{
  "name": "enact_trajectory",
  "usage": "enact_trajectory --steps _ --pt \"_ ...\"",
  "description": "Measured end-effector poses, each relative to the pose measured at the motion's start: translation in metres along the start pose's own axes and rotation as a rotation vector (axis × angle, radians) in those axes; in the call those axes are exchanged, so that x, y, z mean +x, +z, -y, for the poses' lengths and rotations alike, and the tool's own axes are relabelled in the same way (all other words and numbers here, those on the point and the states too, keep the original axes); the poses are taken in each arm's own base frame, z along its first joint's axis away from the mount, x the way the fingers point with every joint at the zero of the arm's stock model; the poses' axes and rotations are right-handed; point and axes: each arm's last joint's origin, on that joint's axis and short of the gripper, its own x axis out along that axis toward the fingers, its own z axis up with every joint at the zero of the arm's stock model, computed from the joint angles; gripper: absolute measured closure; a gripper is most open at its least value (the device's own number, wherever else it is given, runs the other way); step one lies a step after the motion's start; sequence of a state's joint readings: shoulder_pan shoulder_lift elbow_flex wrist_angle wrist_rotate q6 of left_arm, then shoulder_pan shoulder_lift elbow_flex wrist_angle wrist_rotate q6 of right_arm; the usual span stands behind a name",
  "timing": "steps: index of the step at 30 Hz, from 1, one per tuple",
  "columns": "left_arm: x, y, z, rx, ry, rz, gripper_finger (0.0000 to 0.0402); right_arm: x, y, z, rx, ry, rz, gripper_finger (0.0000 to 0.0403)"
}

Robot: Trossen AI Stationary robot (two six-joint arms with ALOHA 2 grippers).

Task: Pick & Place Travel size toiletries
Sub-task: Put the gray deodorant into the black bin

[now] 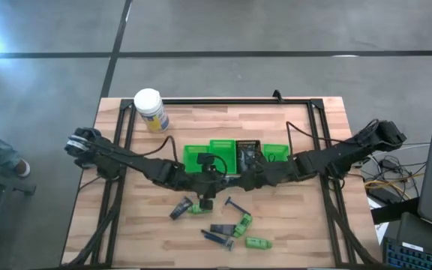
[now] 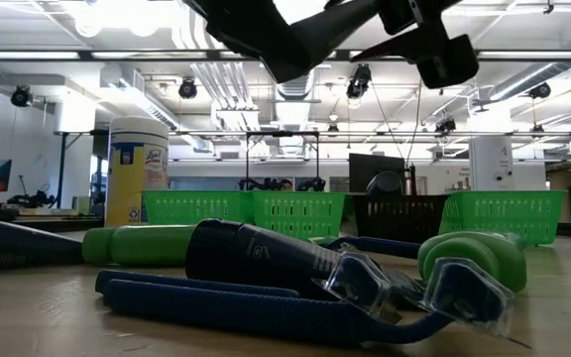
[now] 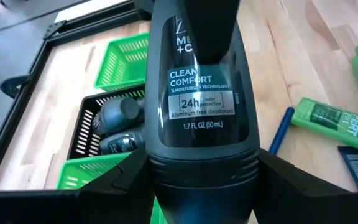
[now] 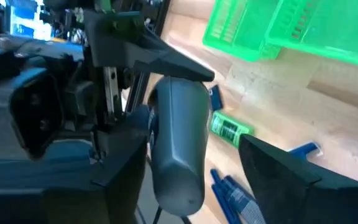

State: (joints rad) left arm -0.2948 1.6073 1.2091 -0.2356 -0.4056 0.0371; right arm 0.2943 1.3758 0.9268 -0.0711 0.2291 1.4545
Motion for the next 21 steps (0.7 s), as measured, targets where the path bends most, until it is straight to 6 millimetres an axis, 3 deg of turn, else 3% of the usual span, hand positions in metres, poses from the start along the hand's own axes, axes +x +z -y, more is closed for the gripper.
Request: enact_trajectory --steps 13,21 --pt "0.012 -0.005 -0.014 0.02 0.026 -0.032 0.0197 0.005 0.015 0.002 0.009 -0.004 -0.001 0.0275" --pt "0.015 -0.008 -0.017 0.038 0.052 -0.056 0.0112 0.003 0.022 0.013 -0.026 -0.121 0.051 0.0292"
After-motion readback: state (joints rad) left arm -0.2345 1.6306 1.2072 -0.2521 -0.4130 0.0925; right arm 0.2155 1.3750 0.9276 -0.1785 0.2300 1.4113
